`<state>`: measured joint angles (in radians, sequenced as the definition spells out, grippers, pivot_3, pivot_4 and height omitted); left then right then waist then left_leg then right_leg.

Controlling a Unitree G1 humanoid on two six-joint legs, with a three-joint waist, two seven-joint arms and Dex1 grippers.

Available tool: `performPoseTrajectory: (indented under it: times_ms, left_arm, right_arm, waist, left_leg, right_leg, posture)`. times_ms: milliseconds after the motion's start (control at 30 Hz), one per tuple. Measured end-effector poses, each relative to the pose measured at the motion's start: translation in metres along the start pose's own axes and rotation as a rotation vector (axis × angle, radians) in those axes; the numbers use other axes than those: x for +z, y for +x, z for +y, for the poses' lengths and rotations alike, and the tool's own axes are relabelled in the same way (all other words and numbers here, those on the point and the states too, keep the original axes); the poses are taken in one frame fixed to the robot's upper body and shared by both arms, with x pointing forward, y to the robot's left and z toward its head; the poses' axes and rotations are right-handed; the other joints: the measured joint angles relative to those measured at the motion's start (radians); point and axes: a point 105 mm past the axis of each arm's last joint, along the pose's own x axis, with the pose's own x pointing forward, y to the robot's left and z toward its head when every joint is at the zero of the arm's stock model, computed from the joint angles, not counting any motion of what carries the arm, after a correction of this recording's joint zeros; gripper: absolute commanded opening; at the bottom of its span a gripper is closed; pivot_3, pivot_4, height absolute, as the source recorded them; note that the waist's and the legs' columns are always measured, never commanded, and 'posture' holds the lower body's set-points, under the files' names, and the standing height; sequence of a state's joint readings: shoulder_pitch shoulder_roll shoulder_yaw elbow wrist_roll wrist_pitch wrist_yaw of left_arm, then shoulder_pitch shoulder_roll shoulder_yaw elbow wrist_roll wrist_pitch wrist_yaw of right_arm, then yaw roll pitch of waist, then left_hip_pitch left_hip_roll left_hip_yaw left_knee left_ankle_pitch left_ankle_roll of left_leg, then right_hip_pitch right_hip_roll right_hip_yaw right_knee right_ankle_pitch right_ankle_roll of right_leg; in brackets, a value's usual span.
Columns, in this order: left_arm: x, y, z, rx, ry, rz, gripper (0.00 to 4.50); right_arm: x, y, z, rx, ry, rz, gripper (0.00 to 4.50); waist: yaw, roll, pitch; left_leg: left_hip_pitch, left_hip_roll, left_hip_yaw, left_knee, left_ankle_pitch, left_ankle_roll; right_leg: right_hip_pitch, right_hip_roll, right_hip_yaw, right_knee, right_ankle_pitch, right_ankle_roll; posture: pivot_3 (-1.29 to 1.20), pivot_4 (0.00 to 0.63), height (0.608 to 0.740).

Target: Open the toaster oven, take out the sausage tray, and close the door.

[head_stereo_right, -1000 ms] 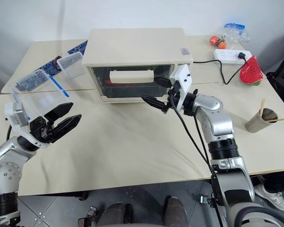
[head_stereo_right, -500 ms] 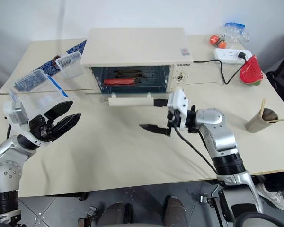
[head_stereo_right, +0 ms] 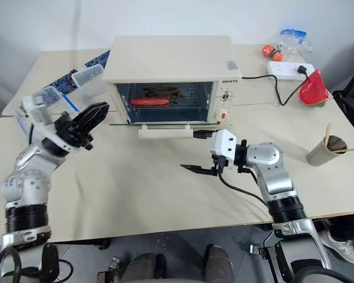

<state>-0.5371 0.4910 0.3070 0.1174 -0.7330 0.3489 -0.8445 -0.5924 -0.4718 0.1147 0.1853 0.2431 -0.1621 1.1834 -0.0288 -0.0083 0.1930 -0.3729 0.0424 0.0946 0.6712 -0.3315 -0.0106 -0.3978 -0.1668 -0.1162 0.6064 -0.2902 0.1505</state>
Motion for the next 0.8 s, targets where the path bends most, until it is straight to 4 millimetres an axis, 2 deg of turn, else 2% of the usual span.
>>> performPoseTrajectory:
  times_ms: [133, 200, 300, 400, 533, 600, 700, 800]
  left_arm:
    - [-0.019, 0.020, -0.005, -0.033, 0.020, 0.042, 0.04]
    - [-0.023, 0.022, -0.007, -0.044, 0.038, 0.064, 0.04]
    - [-0.030, 0.024, -0.010, -0.066, 0.009, 0.100, 0.04]
    - [-0.036, 0.017, -0.013, -0.111, -0.020, 0.177, 0.04]
    - [-0.049, -0.005, -0.011, -0.097, -0.067, 0.264, 0.04]
    - [-0.057, -0.008, -0.013, -0.093, -0.092, 0.282, 0.04]
    - [-0.065, -0.009, -0.016, -0.095, -0.107, 0.301, 0.04]
    - [-0.079, -0.012, -0.019, -0.092, -0.119, 0.328, 0.04]
  right_arm:
    - [-0.004, 0.000, 0.003, -0.008, 0.025, 0.007, 4.50]
    - [-0.006, -0.002, 0.007, -0.012, 0.045, 0.016, 4.50]
    - [-0.007, -0.016, 0.015, -0.027, 0.044, 0.051, 4.50]
    - [-0.014, -0.050, 0.028, -0.086, 0.078, 0.131, 4.50]
    - [-0.042, -0.111, 0.061, -0.173, 0.195, 0.329, 4.50]
    - [-0.046, -0.131, 0.067, -0.226, 0.203, 0.376, 4.50]
    - [-0.040, -0.141, 0.057, -0.303, 0.147, 0.386, 4.50]
    - [-0.026, -0.131, 0.032, -0.366, 0.047, 0.346, 4.50]
  waist:
    - [0.002, 0.000, 0.000]
    - [0.002, 0.000, 0.000]
    - [0.009, 0.000, 0.000]
    - [0.023, 0.000, 0.000]
    - [0.035, 0.000, 0.000]
    - [0.034, 0.000, 0.000]
    - [0.025, 0.000, 0.000]
    - [0.015, 0.000, 0.000]
  left_leg:
    - [0.000, 0.000, 0.000, 0.001, 0.000, 0.000]
    - [0.000, 0.000, 0.000, 0.001, 0.000, 0.000]
    - [-0.001, 0.000, -0.001, 0.001, 0.000, 0.000]
    - [-0.002, 0.000, -0.001, 0.003, -0.001, 0.001]
    - [-0.002, 0.000, 0.000, 0.005, -0.002, 0.002]
    - [-0.002, 0.000, 0.001, 0.008, -0.002, 0.003]
    - [0.000, 0.000, 0.002, 0.011, -0.002, 0.003]
    - [0.002, 0.002, 0.004, 0.011, -0.001, 0.003]
  right_leg:
    - [0.000, 0.000, 0.000, 0.000, 0.000, 0.000]
    - [0.000, 0.000, 0.000, 0.000, 0.000, 0.000]
    - [0.000, 0.000, 0.000, 0.000, 0.000, 0.000]
    - [0.000, 0.000, 0.000, -0.001, 0.000, 0.000]
    - [0.001, 0.000, 0.000, -0.003, 0.000, 0.000]
    - [0.003, 0.000, 0.000, -0.003, 0.000, 0.000]
    - [0.005, 0.000, 0.002, -0.003, 0.001, -0.001]
    - [0.004, 0.000, 0.004, 0.000, 0.001, -0.002]
  posture:
    - [0.00, 0.150, 0.740]
    - [0.00, 0.150, 0.740]
    - [0.00, 0.150, 0.740]
    - [0.00, 0.150, 0.740]
    - [0.00, 0.150, 0.740]
    - [0.00, 0.150, 0.740]
    - [0.00, 0.150, 0.740]
    - [0.00, 0.150, 0.740]
